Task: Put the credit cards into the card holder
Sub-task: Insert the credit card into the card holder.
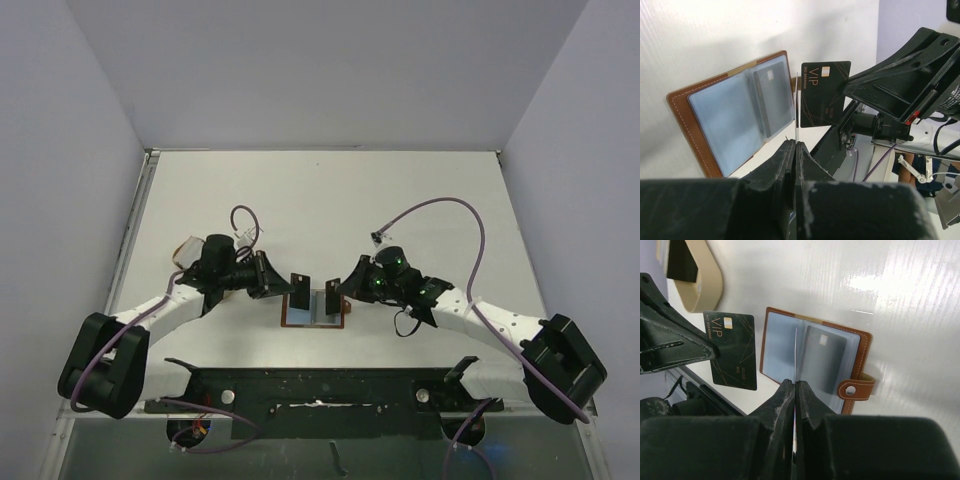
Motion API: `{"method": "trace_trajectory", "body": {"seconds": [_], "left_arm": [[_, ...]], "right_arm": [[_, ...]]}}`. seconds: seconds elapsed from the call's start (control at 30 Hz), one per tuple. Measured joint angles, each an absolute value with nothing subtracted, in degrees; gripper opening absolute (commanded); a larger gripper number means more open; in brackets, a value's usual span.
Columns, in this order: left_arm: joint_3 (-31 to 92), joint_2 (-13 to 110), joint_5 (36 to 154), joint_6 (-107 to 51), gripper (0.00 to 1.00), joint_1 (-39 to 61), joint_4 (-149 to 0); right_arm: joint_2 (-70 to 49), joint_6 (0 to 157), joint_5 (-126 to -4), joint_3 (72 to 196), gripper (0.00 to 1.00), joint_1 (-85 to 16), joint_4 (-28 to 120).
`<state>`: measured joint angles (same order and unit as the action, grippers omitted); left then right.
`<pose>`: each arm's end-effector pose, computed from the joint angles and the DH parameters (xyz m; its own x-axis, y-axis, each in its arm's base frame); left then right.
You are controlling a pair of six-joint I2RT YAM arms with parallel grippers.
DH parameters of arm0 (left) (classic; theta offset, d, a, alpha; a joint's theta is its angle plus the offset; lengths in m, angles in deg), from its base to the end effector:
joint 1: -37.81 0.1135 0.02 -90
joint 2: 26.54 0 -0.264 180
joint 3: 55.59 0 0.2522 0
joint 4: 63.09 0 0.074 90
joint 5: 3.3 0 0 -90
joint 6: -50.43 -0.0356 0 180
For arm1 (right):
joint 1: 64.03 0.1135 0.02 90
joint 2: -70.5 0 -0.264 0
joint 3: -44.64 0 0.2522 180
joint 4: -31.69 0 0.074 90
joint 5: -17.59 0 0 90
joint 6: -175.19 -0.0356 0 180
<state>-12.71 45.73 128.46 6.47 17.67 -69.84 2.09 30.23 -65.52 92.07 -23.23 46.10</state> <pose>0.2177 -0.1051 0.1819 -0.9327 -0.2299 -0.2778 0.1302 0.5038 -0.8540 0.1845 0.1649 0.2054 -0.8434 0.3457 -0.4112 -0.0560 0.7046 0.7074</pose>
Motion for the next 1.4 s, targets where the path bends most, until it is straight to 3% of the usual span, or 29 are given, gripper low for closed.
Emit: {"method": "trace_trajectory", "body": {"seconds": [0.47,1.4], "left_arm": [[-12.71,56.11,128.27,5.97,0.0,15.27,-66.34],[-12.71,63.61,128.29,3.52,0.0,13.61,-63.26]], "right_arm": [[-4.14,32.74,-66.04,93.23,0.0,-23.6,51.91],[-3.5,33.62,-67.42,91.15,0.0,-23.6,51.56]]}}
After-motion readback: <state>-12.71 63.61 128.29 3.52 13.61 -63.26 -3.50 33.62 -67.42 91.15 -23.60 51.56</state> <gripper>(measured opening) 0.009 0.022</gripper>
